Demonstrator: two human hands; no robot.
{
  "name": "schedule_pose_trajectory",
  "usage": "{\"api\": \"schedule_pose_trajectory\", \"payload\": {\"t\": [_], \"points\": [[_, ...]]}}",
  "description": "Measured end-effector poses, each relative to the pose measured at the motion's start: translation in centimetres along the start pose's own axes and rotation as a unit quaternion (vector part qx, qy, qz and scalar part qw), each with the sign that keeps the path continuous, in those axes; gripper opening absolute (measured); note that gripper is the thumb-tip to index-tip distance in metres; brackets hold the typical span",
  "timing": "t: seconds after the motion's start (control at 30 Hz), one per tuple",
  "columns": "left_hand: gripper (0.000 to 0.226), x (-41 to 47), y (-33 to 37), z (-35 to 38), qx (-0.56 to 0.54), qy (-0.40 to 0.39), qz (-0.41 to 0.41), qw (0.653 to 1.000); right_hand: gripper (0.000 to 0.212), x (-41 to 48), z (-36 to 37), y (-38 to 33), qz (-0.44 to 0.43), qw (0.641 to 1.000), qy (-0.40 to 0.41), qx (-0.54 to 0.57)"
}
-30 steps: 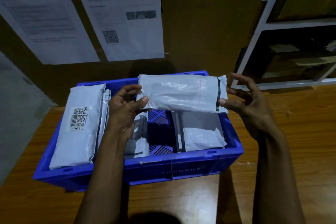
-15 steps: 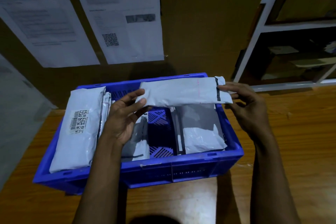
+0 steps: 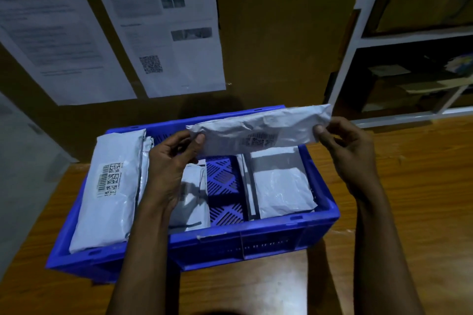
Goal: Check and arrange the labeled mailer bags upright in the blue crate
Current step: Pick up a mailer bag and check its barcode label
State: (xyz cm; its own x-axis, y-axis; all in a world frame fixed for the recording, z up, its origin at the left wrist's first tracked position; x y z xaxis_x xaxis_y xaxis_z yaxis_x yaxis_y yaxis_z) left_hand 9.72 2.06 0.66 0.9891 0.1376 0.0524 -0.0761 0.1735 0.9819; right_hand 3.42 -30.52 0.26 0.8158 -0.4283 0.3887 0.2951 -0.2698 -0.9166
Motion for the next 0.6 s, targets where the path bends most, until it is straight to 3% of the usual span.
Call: {"api": "schedule_pose_trajectory", "payload": {"t": [0.23, 0.6], "points": [[0.006, -0.4, 0.1, 0.5, 0.037, -0.009, -0.011, 0.999, 0.01, -0.6, 0.6, -0.8, 0.025, 0.999, -0.014, 0.038], [0.02, -1.1, -1.2, 0.8, 0.015, 0.035, -0.057, 0.998, 0.015, -1.0, 1.0, -0.5, 0.174, 0.979, 0.05, 0.089]]}}
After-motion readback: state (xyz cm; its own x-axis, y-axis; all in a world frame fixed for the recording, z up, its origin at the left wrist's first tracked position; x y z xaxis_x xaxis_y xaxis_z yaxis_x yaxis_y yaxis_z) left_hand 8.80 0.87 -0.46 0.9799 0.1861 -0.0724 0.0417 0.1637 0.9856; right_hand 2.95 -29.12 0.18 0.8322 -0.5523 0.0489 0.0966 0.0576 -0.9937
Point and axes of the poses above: each hand's wrist, its own x-axis towards the middle knuckle, its own z-axis out of the palm, y = z × x, the point moved 4 cm from there along x, towards the middle knuckle, and after that the axes turned 7 degrees about y, right-handed, at the moved point
